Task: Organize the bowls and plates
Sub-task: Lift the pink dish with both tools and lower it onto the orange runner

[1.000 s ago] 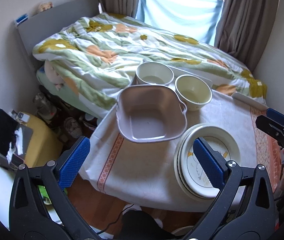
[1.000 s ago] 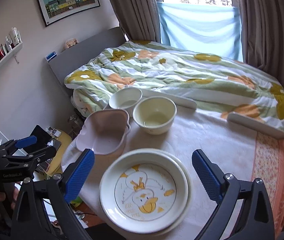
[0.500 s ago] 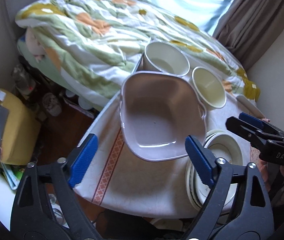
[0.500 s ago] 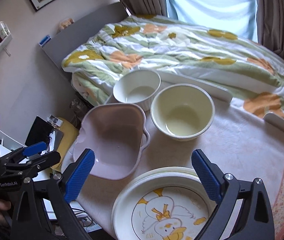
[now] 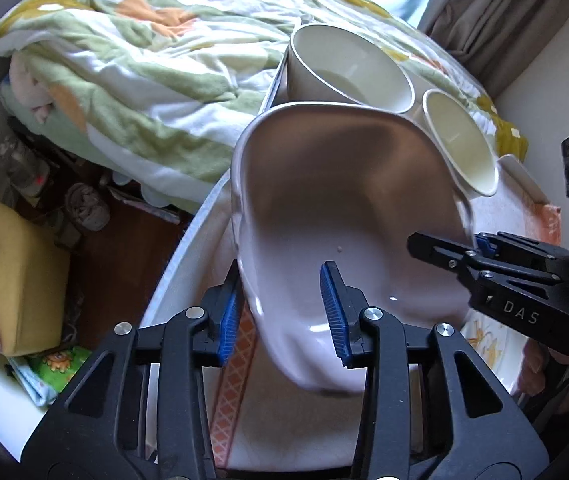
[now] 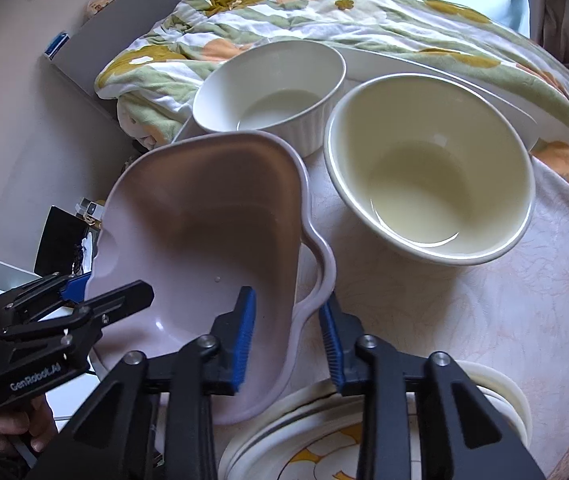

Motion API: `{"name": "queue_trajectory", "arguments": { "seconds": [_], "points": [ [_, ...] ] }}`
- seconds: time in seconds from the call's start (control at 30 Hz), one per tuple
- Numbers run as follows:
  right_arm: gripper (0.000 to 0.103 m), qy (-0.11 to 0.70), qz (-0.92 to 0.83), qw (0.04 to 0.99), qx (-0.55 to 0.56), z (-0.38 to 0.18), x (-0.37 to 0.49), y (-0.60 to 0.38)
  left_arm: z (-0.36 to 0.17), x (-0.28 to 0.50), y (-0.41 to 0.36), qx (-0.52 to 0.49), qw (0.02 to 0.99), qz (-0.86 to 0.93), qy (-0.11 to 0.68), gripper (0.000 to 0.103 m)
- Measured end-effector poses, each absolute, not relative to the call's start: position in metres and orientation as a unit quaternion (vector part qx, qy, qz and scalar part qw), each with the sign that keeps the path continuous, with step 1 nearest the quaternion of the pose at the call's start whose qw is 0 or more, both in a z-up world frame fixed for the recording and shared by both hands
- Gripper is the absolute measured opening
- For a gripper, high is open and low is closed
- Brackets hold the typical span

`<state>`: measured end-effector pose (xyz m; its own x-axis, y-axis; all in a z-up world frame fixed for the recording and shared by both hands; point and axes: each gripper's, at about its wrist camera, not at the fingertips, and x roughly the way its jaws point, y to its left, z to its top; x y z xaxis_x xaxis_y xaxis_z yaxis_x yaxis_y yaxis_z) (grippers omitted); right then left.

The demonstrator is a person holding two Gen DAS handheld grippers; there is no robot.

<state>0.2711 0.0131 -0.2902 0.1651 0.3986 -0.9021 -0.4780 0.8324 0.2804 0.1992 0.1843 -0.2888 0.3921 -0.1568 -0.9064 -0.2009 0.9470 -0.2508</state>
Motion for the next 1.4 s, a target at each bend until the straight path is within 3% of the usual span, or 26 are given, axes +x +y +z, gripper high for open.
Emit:
{"name": "queue_trajectory", "arguments": {
  "seconds": [0.03,0.07,0.2,0.47,0.8,1.1,1.4],
  "points": [
    [0.020,0.579,0.287,0.762,-0.035,-0.290,0.271,0.013,-0.291,0.201,0.184,-0.158,0.818,0.011,0.553,0.023],
    [0.016,0.579,0.288,0.762,-0.035,-0.291,0.271,0.014,-0.292,0.202,0.185,-0.158,0.816,0.007,0.555,0.021],
    [0.011,0.586,0.287,0.757,-0.029,-0.294,0.271,0.015,-0.292,0.203,0.189,-0.158,0.818,0.006,0.553,0.021],
    [0.011,0.582,0.291,0.759,-0.025,-0.287,0.265,0.014,-0.275,0.201,0.194,-0.148,0.830,-0.003,0.538,0.021],
    [0.011,0.545,0.303,0.782,-0.003,-0.247,0.242,-0.010,-0.219,0.182,0.168,-0.115,0.859,-0.007,0.499,0.021],
    [0.011,0.500,0.294,0.815,0.019,-0.197,0.210,-0.088,-0.165,0.167,0.079,-0.086,0.880,-0.025,0.465,0.021],
    [0.011,0.485,0.218,0.845,0.053,-0.181,0.179,-0.225,-0.155,0.159,-0.061,-0.072,0.883,-0.103,0.453,0.021]
  ]
}}
